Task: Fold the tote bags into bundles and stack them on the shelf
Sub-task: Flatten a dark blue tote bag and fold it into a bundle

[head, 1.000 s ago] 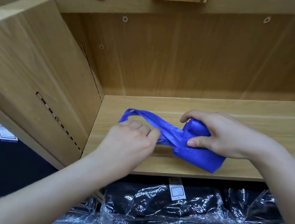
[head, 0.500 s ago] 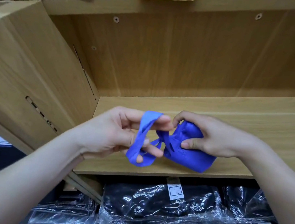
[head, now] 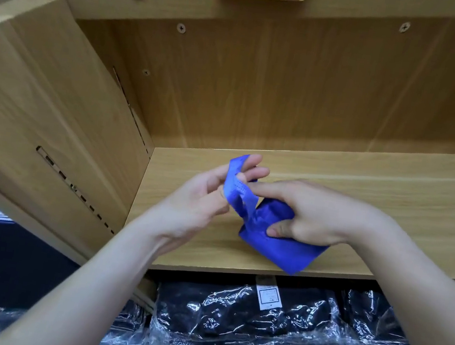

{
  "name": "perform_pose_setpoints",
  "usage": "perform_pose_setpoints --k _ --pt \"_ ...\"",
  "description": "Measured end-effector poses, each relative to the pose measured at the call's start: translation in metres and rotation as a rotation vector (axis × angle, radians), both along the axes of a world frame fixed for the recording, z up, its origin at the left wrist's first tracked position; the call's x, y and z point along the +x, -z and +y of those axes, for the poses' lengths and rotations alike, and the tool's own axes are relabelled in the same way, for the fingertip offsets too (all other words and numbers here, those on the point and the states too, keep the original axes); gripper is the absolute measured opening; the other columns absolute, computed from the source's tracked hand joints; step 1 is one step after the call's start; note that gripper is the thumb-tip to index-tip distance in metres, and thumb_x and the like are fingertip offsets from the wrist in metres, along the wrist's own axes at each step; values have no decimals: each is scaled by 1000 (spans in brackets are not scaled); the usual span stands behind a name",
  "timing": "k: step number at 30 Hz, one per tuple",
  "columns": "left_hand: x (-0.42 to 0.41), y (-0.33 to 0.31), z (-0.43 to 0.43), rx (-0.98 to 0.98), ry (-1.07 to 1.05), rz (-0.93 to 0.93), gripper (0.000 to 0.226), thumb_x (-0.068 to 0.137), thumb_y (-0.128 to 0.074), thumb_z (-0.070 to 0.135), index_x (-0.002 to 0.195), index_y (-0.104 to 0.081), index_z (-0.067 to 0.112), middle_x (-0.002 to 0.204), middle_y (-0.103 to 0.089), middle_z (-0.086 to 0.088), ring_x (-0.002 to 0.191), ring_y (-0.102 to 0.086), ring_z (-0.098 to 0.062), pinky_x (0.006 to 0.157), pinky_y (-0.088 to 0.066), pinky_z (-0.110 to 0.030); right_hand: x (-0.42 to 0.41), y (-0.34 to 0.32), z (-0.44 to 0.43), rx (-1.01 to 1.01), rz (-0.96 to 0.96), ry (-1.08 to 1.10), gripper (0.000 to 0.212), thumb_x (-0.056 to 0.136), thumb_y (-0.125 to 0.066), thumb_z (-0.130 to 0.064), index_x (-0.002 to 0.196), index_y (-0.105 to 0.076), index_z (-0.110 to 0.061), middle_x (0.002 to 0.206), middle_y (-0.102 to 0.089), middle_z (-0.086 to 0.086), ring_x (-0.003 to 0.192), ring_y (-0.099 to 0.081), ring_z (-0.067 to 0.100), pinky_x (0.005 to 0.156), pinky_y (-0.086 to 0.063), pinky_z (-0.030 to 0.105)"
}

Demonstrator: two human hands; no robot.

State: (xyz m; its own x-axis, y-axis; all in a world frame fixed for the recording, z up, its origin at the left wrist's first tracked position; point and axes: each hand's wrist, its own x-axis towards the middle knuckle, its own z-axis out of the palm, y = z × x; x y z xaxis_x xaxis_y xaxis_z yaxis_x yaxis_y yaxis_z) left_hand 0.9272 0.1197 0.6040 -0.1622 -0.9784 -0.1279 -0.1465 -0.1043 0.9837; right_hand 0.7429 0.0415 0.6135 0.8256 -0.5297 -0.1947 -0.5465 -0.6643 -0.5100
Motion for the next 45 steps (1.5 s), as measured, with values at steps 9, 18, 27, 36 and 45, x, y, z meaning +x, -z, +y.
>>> perform_pose_setpoints --k 9,18,27,36,45 --pt "-10 -6 -2 -49 -254 -145 39 96 -40 50 108 -70 28 101 -73 15 83 -58 7 71 -39 -1 1 29 4 418 -187 32 31 77 -68 -23 103 -64 -39 97 -71 -3 90 -66 20 86 -53 45" --pt "34 -24 17 -646 -124 -898 65 64 -84 6 122 -57 21 134 -54 3 122 -48 -13 106 -39 -41 -23 20 -5 452 -228 119 13 90 -68 -28 79 -72 -23 78 -71 -4 69 -63 6 66 -48 26" --pt "18 -31 5 -476 481 -791 17 85 -69 23 72 -58 23 56 -57 5 53 -52 -13 58 -46 -30 -30 10 -14 601 -156 -73 11 87 -68 -25 96 -74 -23 91 -71 -7 81 -64 6 73 -50 24" --pt "17 -2 8 64 526 784 40 91 -47 -1 129 -57 1 122 -66 -16 83 -72 -27 80 -57 -43 -25 36 -9 1181 -715 -60 31 76 -79 -38 100 -74 -19 88 -72 -3 75 -68 7 70 -54 20" --pt "10 18 13 58 -3 326 60 69 -78 1 119 -68 32 133 -60 12 72 -73 -26 52 -52 -20 -11 66 -4 1059 -956 468 59 44 -94 -50 86 -70 -17 80 -68 7 63 -65 15 56 -54 24"
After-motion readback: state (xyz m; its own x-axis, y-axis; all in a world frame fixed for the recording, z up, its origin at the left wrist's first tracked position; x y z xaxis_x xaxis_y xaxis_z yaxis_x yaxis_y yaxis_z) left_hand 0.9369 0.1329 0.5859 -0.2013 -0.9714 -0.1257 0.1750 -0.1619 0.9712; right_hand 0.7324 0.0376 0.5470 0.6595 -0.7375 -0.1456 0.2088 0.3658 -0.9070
